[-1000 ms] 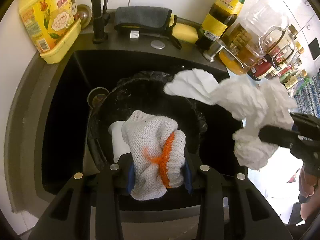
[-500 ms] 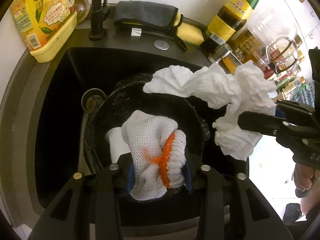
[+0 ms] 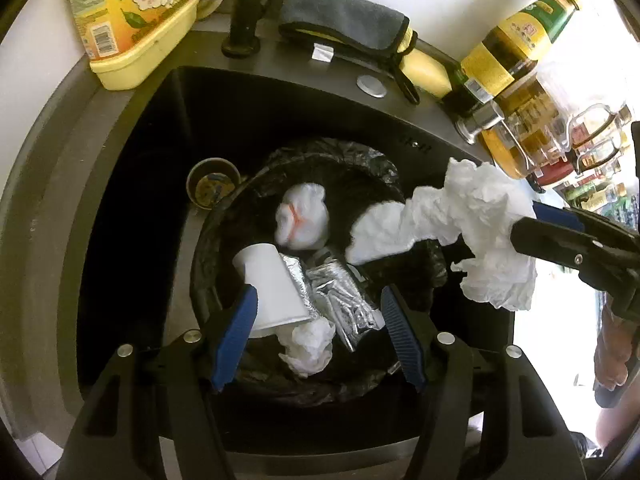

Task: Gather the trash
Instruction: 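Open both tools to drop the glove and tissue into the bag, then move both tools back over the counter toward the cup and glove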

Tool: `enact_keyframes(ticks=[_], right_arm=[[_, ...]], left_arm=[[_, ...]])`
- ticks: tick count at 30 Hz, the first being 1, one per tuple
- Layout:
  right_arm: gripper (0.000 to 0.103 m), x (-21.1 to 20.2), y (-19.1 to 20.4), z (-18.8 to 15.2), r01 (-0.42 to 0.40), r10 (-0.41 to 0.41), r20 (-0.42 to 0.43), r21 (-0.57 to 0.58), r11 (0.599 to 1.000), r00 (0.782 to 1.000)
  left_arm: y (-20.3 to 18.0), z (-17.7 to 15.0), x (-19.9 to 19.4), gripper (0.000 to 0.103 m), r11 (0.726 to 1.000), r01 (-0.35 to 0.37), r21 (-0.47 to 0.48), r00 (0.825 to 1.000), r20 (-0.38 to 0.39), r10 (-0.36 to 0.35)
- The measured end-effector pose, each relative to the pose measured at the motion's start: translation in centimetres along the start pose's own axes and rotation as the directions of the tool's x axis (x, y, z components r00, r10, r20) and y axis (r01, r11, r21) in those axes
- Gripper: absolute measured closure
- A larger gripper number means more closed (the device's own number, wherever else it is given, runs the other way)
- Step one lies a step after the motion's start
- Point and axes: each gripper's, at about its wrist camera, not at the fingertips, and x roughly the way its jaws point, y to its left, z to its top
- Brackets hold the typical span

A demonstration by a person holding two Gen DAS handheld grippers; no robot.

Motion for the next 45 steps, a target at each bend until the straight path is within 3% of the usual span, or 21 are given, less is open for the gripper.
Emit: enact_keyframes(ticks=[4,20,24,28,31,45], right_arm=[[0.036,-0.2,0.1,-0.1,-0.011,0.011,0.010,0.021,1.000,1.000],[0.035,-3.5,0.7,-1.9,0.027,-0.029,0.083,0.033,0.999,0.996],[0.029,-4.9,0.4,-3.1,0.034,-0.041,0.111,0.061,0.998,0.993],[0.026,-6.4,0.0,-4.6,0.035,-0.049,0.140,0.097,0.995,0.989],[0.020,-7.7,-0.9,-6.0,0.045,-0.067,0.159,0.138,0.989,0.985],[0.020,-12.8,-8.9,-13.5,0.119,-0.198,0.171,0.388,0.914,0.965]], left_arm=[[0.0,-0.3,-0.5,0.041,1.000,0.002,0.004,1.000,0.010,-0.002],[-0.5,-1.4,-2.5,0.041,1.000,0.013,0.017,0.998,0.060,-0.014],[-1.1,-2.0,-3.4,0.041,0.999,0.020,0.036,0.997,0.068,-0.023],[-1.8,-2.5,-4.1,0.032,0.998,0.011,0.054,0.997,0.071,-0.015],[-2.8,-2.6,-4.6,0.031,0.997,0.008,0.077,0.997,0.074,-0.014],[-9.4,-3.1,-2.9,0.027,0.984,0.044,0.173,0.998,0.027,-0.050]])
